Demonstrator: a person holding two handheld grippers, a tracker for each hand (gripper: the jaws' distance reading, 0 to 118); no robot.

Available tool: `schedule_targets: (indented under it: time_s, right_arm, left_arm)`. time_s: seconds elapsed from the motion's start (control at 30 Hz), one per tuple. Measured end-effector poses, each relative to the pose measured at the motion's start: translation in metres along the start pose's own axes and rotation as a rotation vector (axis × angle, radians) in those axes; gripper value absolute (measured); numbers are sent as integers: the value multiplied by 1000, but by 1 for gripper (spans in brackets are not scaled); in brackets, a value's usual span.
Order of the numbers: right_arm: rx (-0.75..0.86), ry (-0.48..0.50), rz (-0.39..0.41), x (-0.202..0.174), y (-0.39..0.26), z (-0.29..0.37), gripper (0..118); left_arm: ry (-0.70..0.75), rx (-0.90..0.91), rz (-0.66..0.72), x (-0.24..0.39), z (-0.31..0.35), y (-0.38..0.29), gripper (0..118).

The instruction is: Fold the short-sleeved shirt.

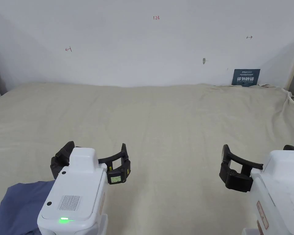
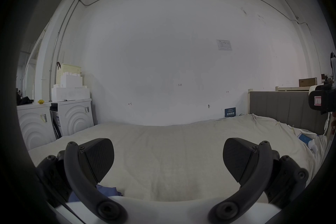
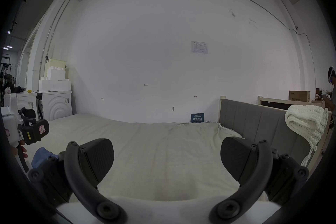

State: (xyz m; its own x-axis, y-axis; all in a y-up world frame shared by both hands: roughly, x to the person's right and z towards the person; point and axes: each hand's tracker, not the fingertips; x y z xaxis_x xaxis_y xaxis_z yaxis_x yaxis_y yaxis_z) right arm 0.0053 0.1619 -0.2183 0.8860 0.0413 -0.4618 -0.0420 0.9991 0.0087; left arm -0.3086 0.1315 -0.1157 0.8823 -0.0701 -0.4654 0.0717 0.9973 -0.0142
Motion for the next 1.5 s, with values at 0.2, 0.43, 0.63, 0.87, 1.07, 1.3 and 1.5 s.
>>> schedule_targets:
  time_s: [0.2, 0.43, 0.63, 0.87, 1.07, 1.3, 1.5]
  right_arm:
    - [5, -3, 3, 2, -1, 0, 116]
    - [6, -7, 13, 2, -2, -1, 116]
    - [5, -12, 11, 4, -2, -2, 116]
    - [11, -18, 13, 5, -3, -2, 116]
    - [11, -16, 15, 5, -2, -1, 116]
    - [13, -20, 13, 5, -2, -1, 116]
    - [13, -22, 14, 5, -2, -1, 116]
  left_arm:
    - [3, 2, -3, 0, 0, 0, 118]
    - [2, 0, -11, 0, -2, -2, 118]
    - [2, 1, -12, 0, -2, -1, 118]
    - [2, 1, -10, -1, -3, -2, 118]
    - [4, 3, 0, -3, -3, -3, 118]
    - [1, 3, -1, -3, -2, -3, 118]
    - [-3, 4, -5, -2, -2, -3, 118]
